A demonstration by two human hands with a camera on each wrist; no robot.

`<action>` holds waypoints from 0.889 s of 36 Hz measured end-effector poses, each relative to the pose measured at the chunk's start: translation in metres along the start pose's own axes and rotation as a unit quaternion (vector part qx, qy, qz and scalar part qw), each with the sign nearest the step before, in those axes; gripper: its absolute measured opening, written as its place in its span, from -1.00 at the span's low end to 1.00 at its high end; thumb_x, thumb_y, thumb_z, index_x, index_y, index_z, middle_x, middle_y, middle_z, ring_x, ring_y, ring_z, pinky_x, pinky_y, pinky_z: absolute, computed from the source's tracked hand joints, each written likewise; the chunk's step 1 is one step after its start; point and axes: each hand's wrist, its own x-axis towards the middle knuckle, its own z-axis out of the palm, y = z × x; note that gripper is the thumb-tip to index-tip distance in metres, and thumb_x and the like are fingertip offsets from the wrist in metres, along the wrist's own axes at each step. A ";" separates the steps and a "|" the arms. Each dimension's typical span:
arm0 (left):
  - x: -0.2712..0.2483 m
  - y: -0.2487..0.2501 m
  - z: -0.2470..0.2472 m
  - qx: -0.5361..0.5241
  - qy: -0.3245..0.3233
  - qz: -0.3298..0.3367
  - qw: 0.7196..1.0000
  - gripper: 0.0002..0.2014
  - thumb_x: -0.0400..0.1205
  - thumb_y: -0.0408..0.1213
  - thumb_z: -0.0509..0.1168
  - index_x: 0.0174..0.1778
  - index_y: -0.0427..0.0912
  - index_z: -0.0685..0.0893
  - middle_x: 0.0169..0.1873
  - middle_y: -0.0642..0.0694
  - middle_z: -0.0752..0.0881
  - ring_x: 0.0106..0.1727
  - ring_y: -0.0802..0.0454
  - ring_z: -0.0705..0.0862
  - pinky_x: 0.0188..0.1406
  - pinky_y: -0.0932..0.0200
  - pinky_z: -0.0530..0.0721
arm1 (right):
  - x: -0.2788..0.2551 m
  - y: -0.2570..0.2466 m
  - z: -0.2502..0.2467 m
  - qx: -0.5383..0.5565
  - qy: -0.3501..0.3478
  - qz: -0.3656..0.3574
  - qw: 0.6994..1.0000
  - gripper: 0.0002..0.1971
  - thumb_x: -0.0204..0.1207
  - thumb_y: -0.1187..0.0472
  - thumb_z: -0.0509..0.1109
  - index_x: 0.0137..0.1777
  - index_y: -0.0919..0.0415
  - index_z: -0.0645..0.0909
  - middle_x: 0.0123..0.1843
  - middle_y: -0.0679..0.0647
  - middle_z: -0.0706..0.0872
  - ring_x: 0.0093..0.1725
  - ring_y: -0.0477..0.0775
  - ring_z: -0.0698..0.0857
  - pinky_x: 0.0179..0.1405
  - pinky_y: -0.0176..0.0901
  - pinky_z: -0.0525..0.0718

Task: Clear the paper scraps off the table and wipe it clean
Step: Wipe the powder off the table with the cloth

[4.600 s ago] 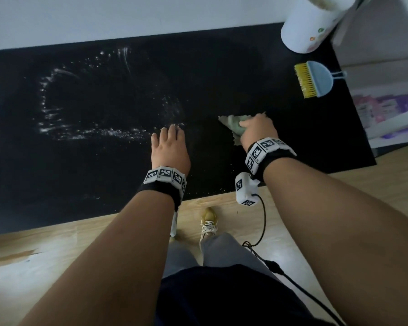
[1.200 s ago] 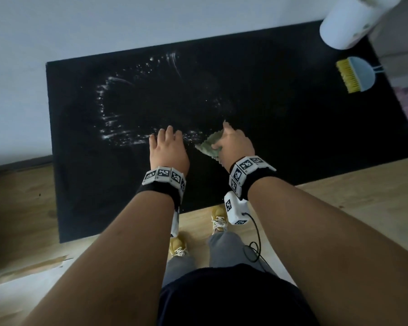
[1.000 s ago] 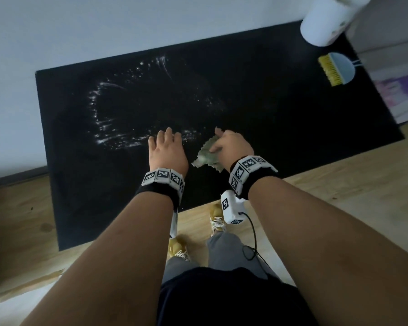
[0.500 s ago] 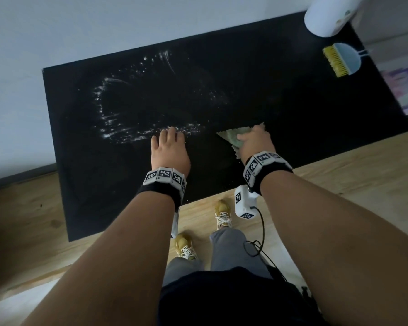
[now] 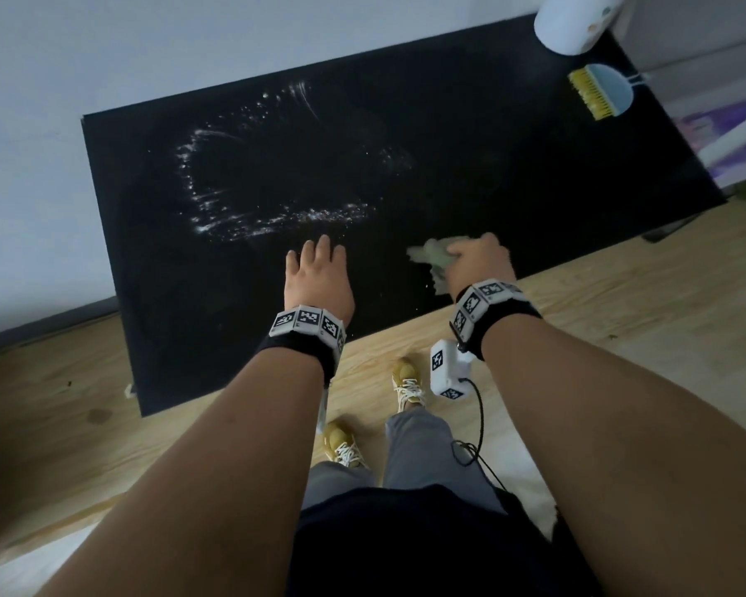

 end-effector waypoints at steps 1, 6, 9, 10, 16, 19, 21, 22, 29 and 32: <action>-0.002 -0.002 0.001 0.000 -0.005 0.004 1.000 -0.43 0.67 -0.32 0.15 0.64 -0.14 0.23 0.66 -0.18 0.14 0.67 -0.17 0.10 0.66 -0.19 0.06 | 0.001 0.004 -0.002 -0.006 0.004 0.011 1.000 -0.67 0.56 0.09 0.38 0.27 0.21 0.63 0.34 0.23 0.54 0.34 0.26 0.54 0.32 0.15 0.58; -0.010 -0.012 0.008 0.002 -0.026 0.011 1.000 -0.41 0.67 -0.32 0.17 0.65 -0.13 0.20 0.67 -0.17 0.12 0.67 -0.17 0.09 0.66 -0.17 0.08 | -0.007 0.005 0.012 -0.053 -0.008 0.015 0.998 -0.64 0.59 0.07 0.30 0.29 0.24 0.62 0.31 0.29 0.54 0.40 0.36 0.48 0.44 0.18 0.45; -0.013 -0.018 0.011 0.011 -0.027 0.009 1.000 -0.42 0.68 -0.29 0.17 0.65 -0.13 0.20 0.67 -0.17 0.14 0.67 -0.18 0.11 0.65 -0.18 0.10 | -0.023 -0.002 0.024 -0.094 -0.013 -0.009 0.995 -0.69 0.55 0.08 0.32 0.21 0.20 0.67 0.23 0.25 0.58 0.30 0.33 0.53 0.39 0.21 0.49; -0.013 -0.020 0.011 0.013 -0.027 0.008 1.000 -0.42 0.68 -0.29 0.17 0.65 -0.13 0.20 0.66 -0.17 0.15 0.67 -0.18 0.11 0.65 -0.19 0.11 | -0.028 -0.005 0.026 -0.095 -0.020 -0.010 0.995 -0.69 0.53 0.05 0.34 0.19 0.19 0.68 0.20 0.23 0.58 0.25 0.29 0.55 0.34 0.18 0.53; -0.011 -0.026 0.011 0.008 -0.012 0.003 1.000 -0.42 0.68 -0.29 0.17 0.65 -0.14 0.21 0.64 -0.16 0.19 0.65 -0.17 0.13 0.65 -0.20 0.08 | -0.046 -0.037 0.042 -0.051 -0.049 -0.019 0.997 -0.66 0.44 -0.01 0.50 0.15 0.13 0.70 0.18 0.13 0.54 0.08 0.18 0.66 -0.21 -0.11 0.50; -0.012 -0.032 0.009 0.009 -0.003 0.003 1.000 -0.41 0.67 -0.28 0.19 0.65 -0.13 0.21 0.65 -0.16 0.18 0.65 -0.17 0.13 0.65 -0.20 0.08 | -0.053 -0.058 0.044 -0.049 -0.066 -0.048 0.995 -0.70 0.48 0.00 0.45 0.14 0.13 0.71 0.19 0.11 0.56 0.05 0.15 0.67 -0.19 -0.12 0.52; -0.011 -0.039 0.007 0.017 0.005 0.001 1.000 -0.42 0.67 -0.29 0.18 0.64 -0.14 0.22 0.65 -0.16 0.19 0.65 -0.16 0.13 0.64 -0.20 0.08 | -0.054 -0.071 0.046 -0.023 -0.076 -0.049 0.996 -0.73 0.52 0.04 0.41 0.15 0.12 0.71 0.19 0.10 0.61 0.04 0.13 0.69 -0.13 -0.11 0.64; -0.010 -0.043 0.006 0.020 0.009 -0.002 1.000 -0.42 0.67 -0.29 0.18 0.64 -0.14 0.22 0.64 -0.16 0.20 0.65 -0.16 0.14 0.64 -0.19 0.08 | -0.055 -0.078 0.047 -0.007 -0.079 -0.047 0.996 -0.75 0.53 0.07 0.39 0.14 0.12 0.71 0.18 0.10 0.64 0.03 0.13 0.71 -0.06 -0.07 0.70; 0.004 -0.063 0.000 0.022 0.019 -0.015 0.999 -0.45 0.66 -0.29 0.17 0.61 -0.15 0.27 0.62 -0.17 0.25 0.63 -0.17 0.18 0.63 -0.21 0.10 | -0.043 -0.091 0.038 0.131 -0.064 -0.062 0.987 -0.74 0.55 0.06 0.28 0.07 0.03 0.78 0.14 0.07 0.70 -0.05 0.09 0.69 -0.03 -0.09 0.68; 0.012 -0.061 -0.002 0.013 0.016 -0.021 1.000 -0.45 0.66 -0.31 0.15 0.62 -0.16 0.27 0.62 -0.17 0.24 0.64 -0.16 0.16 0.64 -0.20 0.09 | -0.022 -0.087 0.022 0.163 -0.004 -0.050 0.985 -0.68 0.54 0.17 0.29 0.24 0.05 0.72 0.28 0.16 0.60 0.15 0.21 0.68 0.15 -0.01 0.66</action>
